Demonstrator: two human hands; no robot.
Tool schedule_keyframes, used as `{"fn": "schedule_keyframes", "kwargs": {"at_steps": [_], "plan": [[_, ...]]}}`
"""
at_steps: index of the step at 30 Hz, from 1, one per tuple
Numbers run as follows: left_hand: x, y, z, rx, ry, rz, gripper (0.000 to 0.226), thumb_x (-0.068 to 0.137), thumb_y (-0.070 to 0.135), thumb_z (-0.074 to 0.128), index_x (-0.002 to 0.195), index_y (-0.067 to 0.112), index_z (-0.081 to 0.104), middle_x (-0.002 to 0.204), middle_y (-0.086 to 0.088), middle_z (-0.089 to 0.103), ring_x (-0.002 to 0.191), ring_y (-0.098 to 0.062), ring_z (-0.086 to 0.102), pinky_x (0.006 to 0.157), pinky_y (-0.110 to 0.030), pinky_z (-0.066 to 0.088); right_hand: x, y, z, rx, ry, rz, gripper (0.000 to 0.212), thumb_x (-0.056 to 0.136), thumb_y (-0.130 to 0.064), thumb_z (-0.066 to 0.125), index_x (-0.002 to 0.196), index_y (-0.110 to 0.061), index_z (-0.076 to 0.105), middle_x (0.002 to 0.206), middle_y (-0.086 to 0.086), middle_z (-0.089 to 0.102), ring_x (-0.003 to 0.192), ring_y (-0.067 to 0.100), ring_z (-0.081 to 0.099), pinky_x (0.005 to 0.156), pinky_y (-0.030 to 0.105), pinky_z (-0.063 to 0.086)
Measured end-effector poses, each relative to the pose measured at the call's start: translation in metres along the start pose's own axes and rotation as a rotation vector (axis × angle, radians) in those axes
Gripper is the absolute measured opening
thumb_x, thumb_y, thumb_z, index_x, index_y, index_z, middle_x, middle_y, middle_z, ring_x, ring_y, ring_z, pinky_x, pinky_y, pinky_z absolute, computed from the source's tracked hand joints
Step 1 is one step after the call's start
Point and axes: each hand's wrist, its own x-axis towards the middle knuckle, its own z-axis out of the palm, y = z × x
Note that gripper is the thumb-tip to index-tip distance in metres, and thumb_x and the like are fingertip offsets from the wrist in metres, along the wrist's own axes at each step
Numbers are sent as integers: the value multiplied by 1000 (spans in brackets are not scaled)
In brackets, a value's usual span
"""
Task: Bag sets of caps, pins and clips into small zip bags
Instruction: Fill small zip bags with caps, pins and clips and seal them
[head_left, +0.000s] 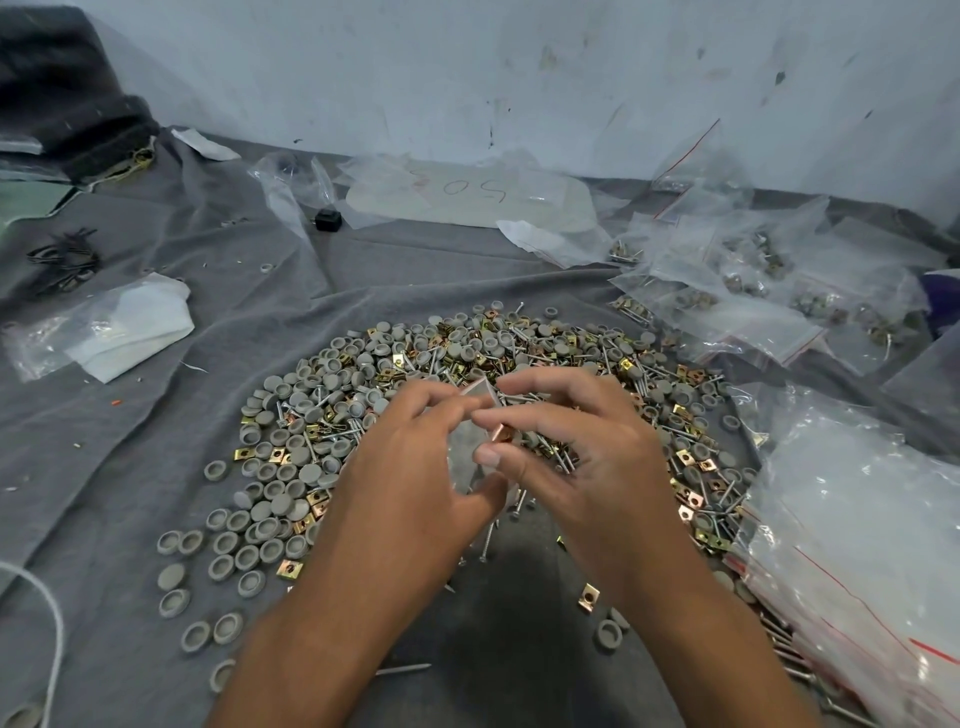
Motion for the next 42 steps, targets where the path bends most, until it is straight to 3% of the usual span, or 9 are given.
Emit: {"fn": "schedule_keyframes", "kwargs": {"at_steps": [6, 10, 12, 17, 20, 24, 31, 35, 42], "plan": [[0, -2, -1, -7, 10, -15, 41, 76, 42, 70, 116, 35, 64, 106, 24, 47, 97, 9, 49, 72, -11, 37, 1, -2, -4, 21, -55, 31, 28, 88, -45, 72, 114, -35, 73, 117, -16, 61, 118, 9, 55, 100, 22, 41], [-2, -1, -3, -11, 17, -18, 54, 76, 46, 75, 127, 38, 61, 108, 27, 47, 96, 14, 48, 70, -4, 36, 5, 14, -17, -11, 45, 167, 13, 95, -29, 68, 104, -37, 68, 104, -21, 63, 95, -1, 61, 76, 10, 44], [-2, -1, -4, -12, 15, -18, 55, 77, 46, 76, 129, 38, 59, 108, 28, 46, 93, 15, 48, 67, -5, 38, 5, 28, -21, -128, -61, 297, 17, 93, -25, 70, 98, -41, 65, 98, -25, 60, 89, -8, 58, 67, 7, 43], [-1, -1, -6, -13, 28, -13, 57, 75, 48, 73, 129, 35, 60, 105, 29, 46, 101, 19, 43, 79, 3, 33, -2, 40, -7, -366, -432, 491, 10, 91, -45, 70, 98, -38, 69, 106, -19, 64, 100, 4, 60, 75, 23, 49], [-1, -1, -7, -13, 29, -13, 58, 74, 48, 71, 129, 33, 62, 105, 28, 46, 100, 19, 43, 78, 3, 31, 1, 38, 2, -481, -479, 481, 15, 91, -48, 70, 102, -38, 66, 127, -7, 63, 120, 17, 57, 90, 40, 53], [-1, -1, -8, -20, 36, -11, 59, 73, 50, 70, 128, 34, 62, 103, 29, 45, 99, 18, 44, 75, -1, 35, -2, 41, 3, -446, -502, 452, 14, 92, -43, 69, 93, -36, 57, 117, -8, 57, 114, 18, 51, 91, 41, 50], [-1, -3, -7, -11, 41, -12, 57, 74, 46, 74, 128, 32, 63, 102, 32, 43, 98, 17, 45, 75, -1, 35, -1, 42, 5, -299, -497, 420, 14, 95, -27, 69, 91, -33, 56, 91, -15, 60, 85, 7, 57, 77, 38, 53], [-1, -4, -7, -2, 32, -20, 58, 74, 49, 72, 128, 35, 62, 102, 31, 43, 99, 18, 44, 73, -4, 35, 2, 38, -4, -128, -380, 398, 14, 96, -28, 68, 91, -35, 56, 86, -17, 60, 77, -6, 56, 63, 12, 44], [-2, -4, -1, -19, 16, -11, 52, 76, 47, 73, 126, 37, 62, 109, 27, 45, 98, 7, 47, 79, -12, 36, 1, 0, -8, 130, -29, -56, 9, 94, -26, 68, 100, -27, 61, 88, -18, 56, 77, 9, 56, 68, 13, 42]]}}
